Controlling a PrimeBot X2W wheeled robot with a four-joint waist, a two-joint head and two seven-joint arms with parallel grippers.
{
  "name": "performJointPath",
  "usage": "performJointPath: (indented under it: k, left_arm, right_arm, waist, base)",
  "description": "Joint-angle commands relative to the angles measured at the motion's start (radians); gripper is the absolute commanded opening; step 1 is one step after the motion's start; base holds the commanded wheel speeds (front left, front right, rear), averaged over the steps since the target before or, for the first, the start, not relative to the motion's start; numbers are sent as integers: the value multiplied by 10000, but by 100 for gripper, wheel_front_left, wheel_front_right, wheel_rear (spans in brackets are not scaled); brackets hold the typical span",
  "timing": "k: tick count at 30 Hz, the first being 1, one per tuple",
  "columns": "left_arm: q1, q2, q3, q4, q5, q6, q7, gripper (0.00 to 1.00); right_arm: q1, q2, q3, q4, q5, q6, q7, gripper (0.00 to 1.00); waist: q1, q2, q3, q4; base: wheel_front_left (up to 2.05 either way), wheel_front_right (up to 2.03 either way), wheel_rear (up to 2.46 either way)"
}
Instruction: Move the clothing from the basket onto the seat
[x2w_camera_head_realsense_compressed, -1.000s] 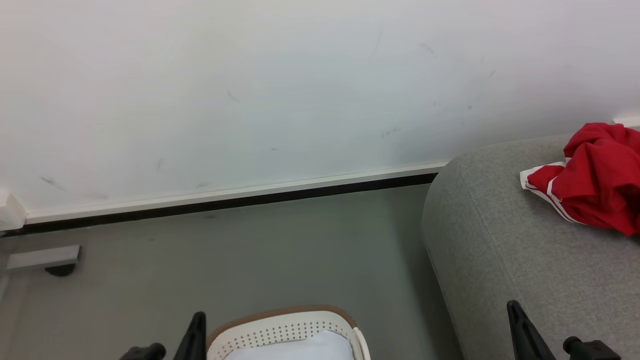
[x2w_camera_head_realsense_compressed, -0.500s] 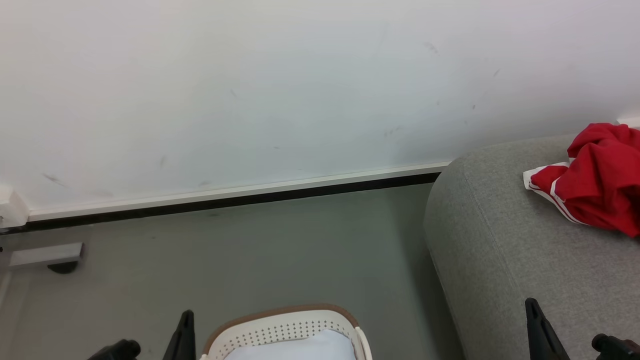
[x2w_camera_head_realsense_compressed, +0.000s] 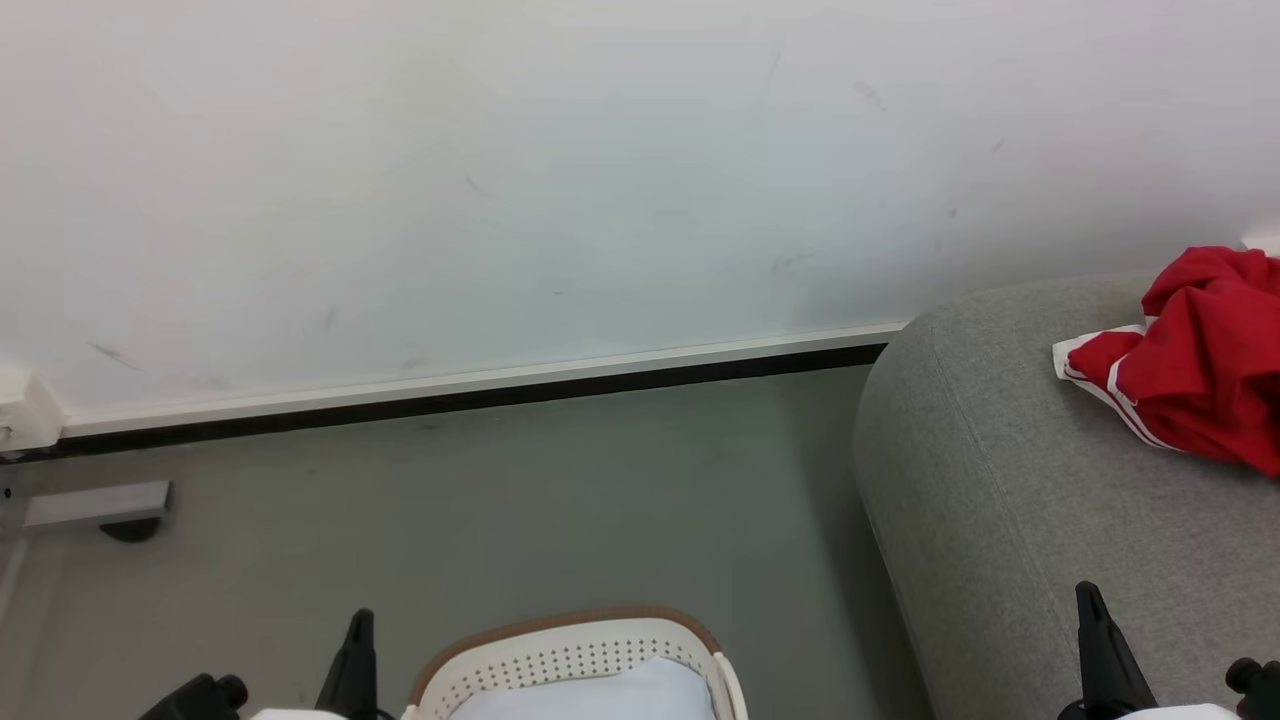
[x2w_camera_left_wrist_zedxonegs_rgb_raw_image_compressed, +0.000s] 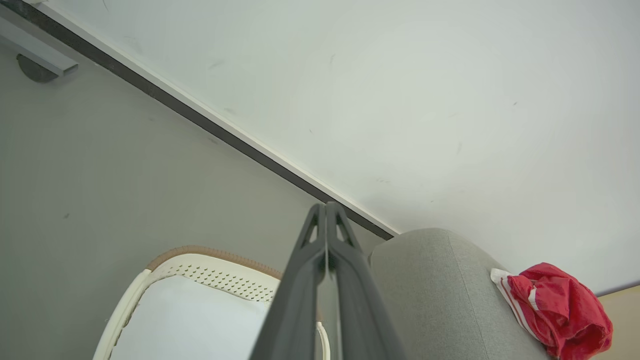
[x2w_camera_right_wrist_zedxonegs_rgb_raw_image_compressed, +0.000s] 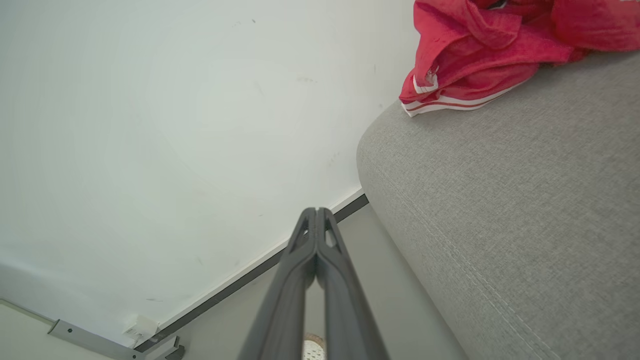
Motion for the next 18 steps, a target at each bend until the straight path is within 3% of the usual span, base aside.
performJointPath:
  k: [1, 18]
  left_arm:
    - [-272, 2, 133, -123, -421, -102, 99, 0]
    - [-447, -53, 532, -132, -2383, -403, 633, 0]
  right_arm:
    - [-274, -65, -90, -170, 472, -7, 100, 0]
    - [-387, -78, -364, -285, 2470, -10, 621, 0]
  waist:
    - [0, 0, 4, 10]
    - [0, 0, 37, 86]
  base:
    - [0, 0, 0]
    - [0, 0, 0]
